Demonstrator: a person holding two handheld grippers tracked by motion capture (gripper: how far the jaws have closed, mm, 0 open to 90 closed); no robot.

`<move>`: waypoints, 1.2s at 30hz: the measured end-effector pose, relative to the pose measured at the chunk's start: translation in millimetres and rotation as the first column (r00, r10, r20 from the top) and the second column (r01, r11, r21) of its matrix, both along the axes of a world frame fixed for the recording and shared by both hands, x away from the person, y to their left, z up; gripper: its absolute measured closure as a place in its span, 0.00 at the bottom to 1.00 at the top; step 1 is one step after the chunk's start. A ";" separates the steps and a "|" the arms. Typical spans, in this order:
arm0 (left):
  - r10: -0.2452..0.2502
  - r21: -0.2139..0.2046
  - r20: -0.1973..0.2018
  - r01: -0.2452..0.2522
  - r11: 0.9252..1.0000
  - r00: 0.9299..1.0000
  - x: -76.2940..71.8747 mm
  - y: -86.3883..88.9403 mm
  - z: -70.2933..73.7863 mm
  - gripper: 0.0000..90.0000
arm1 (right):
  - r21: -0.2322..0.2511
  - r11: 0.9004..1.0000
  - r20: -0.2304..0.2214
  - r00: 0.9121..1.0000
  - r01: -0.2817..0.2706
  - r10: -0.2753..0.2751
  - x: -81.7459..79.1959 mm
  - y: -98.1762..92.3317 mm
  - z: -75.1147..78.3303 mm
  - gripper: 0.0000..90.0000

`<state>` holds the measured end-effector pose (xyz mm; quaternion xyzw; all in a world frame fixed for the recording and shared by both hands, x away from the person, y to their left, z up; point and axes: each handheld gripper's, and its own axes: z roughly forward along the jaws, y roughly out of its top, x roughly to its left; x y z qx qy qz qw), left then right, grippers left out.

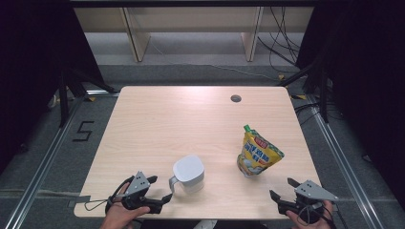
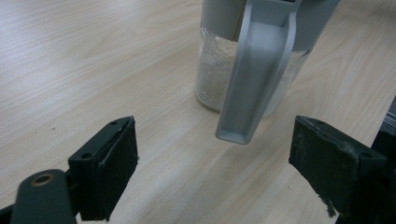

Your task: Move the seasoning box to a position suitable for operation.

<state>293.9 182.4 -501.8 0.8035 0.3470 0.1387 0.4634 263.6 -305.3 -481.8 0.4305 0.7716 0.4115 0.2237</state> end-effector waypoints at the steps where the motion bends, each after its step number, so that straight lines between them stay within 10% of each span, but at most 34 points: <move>1: 0.003 0.009 0.004 -0.003 1.000 1.000 -0.1 0.2 0.3 0.16 | -0.016 1.000 0.010 1.000 0.004 -0.003 0.0 -0.3 0.2 0.26; 19: 0.018 -0.080 0.026 -0.016 0.997 0.999 -4.6 -12.2 7.1 0.22 | 0.004 0.999 -0.013 0.999 0.037 -0.037 -2.3 2.0 -0.7 0.26; 36: -0.016 -0.006 0.102 0.017 1.000 0.995 5.8 -29.9 7.6 0.75 | -0.031 0.999 0.008 1.000 0.019 -0.019 -0.7 3.9 -1.6 0.27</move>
